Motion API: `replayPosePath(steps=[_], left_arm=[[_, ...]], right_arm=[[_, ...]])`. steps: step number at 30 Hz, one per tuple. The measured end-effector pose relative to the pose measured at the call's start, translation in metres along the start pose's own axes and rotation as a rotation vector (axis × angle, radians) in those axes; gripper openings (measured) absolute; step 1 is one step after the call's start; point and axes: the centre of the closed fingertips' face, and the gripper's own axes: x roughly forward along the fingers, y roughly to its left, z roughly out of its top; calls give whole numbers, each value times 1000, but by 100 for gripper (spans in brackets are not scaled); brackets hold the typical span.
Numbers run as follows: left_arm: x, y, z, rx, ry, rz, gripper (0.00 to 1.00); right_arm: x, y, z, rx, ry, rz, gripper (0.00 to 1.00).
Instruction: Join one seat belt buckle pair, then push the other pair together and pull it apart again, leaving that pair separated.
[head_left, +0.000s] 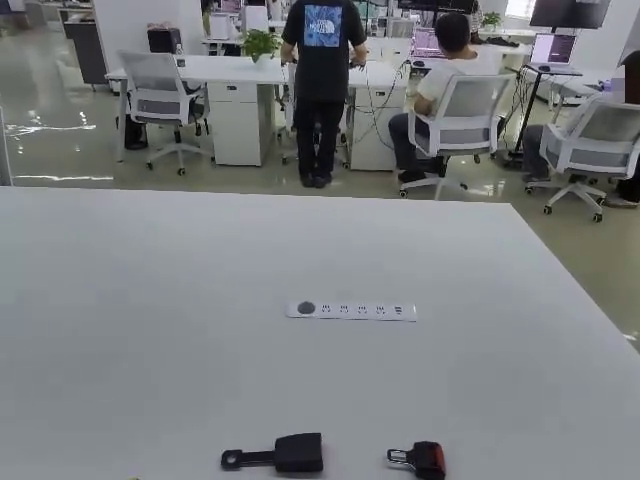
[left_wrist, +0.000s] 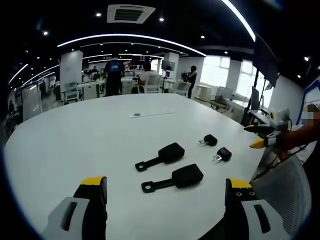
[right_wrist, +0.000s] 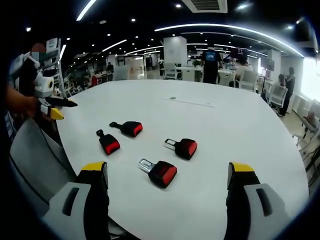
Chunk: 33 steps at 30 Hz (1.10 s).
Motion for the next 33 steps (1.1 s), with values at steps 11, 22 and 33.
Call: replayPosePath(steps=[11, 22, 33], left_arm=[[3, -2, 1, -7, 5, -5, 100], [12, -5, 3, -7, 17, -19, 99], [24, -2, -4, -1, 43, -38, 99]], right_arm=[[2, 3, 1, 1, 9, 8, 99], [10, 3, 0, 1, 25, 19, 99], [23, 3, -2, -9, 49, 40, 98]])
